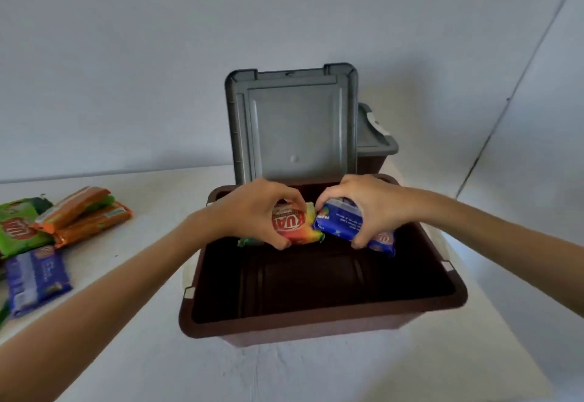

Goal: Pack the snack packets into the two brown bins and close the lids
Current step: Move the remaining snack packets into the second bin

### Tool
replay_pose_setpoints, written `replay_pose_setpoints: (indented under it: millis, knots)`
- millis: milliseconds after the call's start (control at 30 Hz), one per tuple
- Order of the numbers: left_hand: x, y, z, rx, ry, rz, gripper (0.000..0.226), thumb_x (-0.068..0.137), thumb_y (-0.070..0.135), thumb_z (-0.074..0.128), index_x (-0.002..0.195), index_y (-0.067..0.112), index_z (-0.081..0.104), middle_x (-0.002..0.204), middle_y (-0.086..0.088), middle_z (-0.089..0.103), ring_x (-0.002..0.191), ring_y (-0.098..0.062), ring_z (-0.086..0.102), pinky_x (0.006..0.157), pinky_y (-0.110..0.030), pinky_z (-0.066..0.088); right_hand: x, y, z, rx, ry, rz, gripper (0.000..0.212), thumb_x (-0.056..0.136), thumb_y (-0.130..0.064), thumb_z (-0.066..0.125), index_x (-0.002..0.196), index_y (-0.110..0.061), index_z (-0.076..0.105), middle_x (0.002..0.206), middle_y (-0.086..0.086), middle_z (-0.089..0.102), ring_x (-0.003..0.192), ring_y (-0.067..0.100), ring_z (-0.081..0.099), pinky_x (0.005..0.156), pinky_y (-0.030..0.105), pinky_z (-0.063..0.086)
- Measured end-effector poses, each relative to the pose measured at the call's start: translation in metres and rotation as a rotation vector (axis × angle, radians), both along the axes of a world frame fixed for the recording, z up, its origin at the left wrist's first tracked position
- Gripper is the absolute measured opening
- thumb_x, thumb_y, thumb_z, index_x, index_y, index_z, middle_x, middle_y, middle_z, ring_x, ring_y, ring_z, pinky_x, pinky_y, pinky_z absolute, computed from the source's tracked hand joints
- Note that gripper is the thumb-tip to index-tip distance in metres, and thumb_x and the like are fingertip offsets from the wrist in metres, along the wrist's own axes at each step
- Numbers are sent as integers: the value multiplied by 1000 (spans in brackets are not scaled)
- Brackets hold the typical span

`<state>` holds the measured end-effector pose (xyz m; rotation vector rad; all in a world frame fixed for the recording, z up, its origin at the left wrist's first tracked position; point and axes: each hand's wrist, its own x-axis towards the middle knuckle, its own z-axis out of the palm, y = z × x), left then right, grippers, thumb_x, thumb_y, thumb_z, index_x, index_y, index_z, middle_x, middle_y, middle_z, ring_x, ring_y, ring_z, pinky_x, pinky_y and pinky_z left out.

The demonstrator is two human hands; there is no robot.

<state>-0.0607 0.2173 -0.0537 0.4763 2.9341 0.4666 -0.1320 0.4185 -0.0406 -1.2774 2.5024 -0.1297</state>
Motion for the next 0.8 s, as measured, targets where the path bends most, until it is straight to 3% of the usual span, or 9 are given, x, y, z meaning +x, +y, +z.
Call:
replay_pose_setpoints:
  millis: [100, 233, 400, 500, 700, 800]
  knots:
    - [-14, 13, -21, -137, -30, 7, 56, 67, 35, 77, 116, 25, 50, 114, 6, 56, 102, -10, 54, 87, -24, 47, -1, -4, -26, 85, 87, 26, 73, 67, -21, 79, 129, -31, 43, 117, 1, 39, 107, 20, 43, 84, 28, 42]
    - [-22, 25, -45, -351, -77, -14, 66, 65, 35, 77, 120, 19, 44, 116, -1, 58, 102, -19, 57, 84, -32, 49, 2, -14, -52, 204, 178, 83, 76, 73, -11, 74, 137, -25, 36, 131, 10, 35, 119, 29, 39, 88, 38, 43]
    - [-23, 27, -54, -525, -53, -37, 79, 69, 36, 75, 134, 18, 33, 125, -5, 54, 109, -23, 56, 85, -36, 47, 2, -21, -66, 326, 238, 152, 79, 80, -8, 67, 144, -20, 23, 141, 14, 27, 127, 32, 33, 91, 40, 44]
    - [-23, 28, -57, -645, -6, -60, 76, 74, 42, 71, 137, 19, 35, 128, -3, 53, 112, -22, 55, 83, -35, 46, 3, -23, -69, 338, 249, 169, 78, 82, -10, 66, 145, -17, 21, 138, 13, 34, 125, 32, 39, 90, 40, 45]
    - [-24, 30, -61, -682, 36, -76, 69, 72, 57, 67, 124, 14, 51, 117, -2, 57, 103, -21, 58, 72, -31, 43, 0, -26, -69, 337, 362, 118, 52, 82, -4, 61, 131, -5, 41, 121, 15, 55, 110, 35, 56, 78, 40, 46]
    - [-25, 31, -63, -712, 41, -81, 65, 76, 49, 68, 127, 13, 49, 120, -6, 53, 105, -24, 57, 73, -33, 44, -1, -23, -69, 344, 359, 90, 41, 81, -7, 65, 120, -5, 51, 121, 14, 54, 108, 34, 57, 76, 36, 44]
